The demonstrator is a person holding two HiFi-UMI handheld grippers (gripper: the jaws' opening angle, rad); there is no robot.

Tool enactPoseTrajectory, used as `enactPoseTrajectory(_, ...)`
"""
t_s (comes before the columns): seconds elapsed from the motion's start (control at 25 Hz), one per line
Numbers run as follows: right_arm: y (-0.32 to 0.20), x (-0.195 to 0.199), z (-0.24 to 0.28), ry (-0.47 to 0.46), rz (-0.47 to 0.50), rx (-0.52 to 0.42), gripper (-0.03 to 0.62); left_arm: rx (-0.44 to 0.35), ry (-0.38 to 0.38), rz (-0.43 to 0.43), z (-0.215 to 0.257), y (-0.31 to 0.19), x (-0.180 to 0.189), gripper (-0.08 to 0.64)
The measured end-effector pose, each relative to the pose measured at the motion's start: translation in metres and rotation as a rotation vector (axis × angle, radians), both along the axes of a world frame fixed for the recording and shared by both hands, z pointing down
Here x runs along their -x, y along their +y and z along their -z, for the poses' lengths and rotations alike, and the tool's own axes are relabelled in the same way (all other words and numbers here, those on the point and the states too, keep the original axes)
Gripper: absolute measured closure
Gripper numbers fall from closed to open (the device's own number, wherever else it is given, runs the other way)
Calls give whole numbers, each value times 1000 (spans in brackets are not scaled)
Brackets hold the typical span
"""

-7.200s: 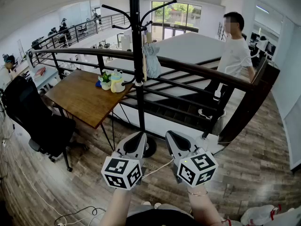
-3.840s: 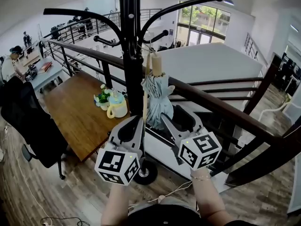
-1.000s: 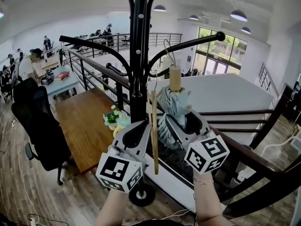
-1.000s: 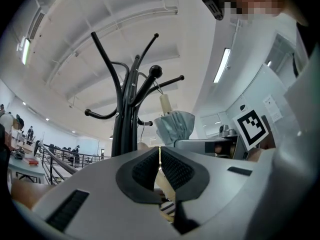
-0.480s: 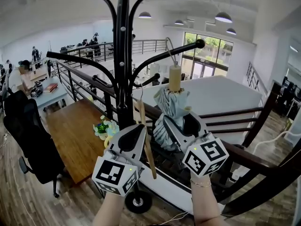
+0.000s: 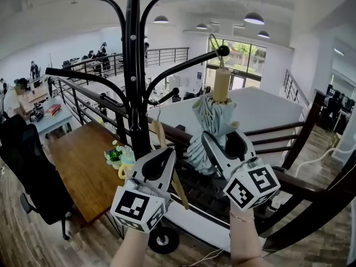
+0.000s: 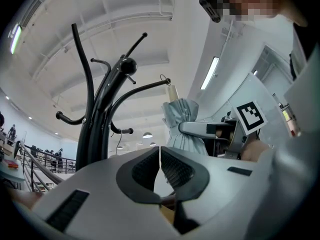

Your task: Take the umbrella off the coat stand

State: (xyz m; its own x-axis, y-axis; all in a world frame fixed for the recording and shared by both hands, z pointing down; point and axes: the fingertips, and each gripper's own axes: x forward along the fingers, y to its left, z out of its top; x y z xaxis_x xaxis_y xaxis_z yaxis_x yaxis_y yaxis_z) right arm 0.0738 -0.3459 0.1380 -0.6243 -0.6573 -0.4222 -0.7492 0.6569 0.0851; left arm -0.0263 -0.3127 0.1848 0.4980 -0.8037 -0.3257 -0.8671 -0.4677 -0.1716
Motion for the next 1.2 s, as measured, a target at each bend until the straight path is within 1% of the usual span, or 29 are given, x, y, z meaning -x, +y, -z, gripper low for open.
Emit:
enactPoseTrajectory(0.2, 5, -13, 1, -21, -28, -9, 324, 0, -4, -34, -1, 0, -12, 540)
enactPoseTrajectory(0.36, 12, -23, -5, -34, -37, 6, 323, 10, 10, -63, -4, 5, -20, 540)
enactPoseTrajectory(0.52, 20, -32, -19, -63, -37, 48, 323, 30, 17, -83, -11, 10, -25, 540)
enactPoseTrajectory(0.8, 26, -39, -52, -84, -43, 130, 324, 81, 23, -119, -30, 16, -35, 540)
enactPoseTrajectory(1.0, 32, -37, -75, -92, -30, 174, 324, 127, 27, -114, -48, 21, -30, 540)
enactPoseTrajectory(1.2, 39, -31, -92, -86, -15, 212, 324, 173, 53, -102, -64, 24, -22, 540)
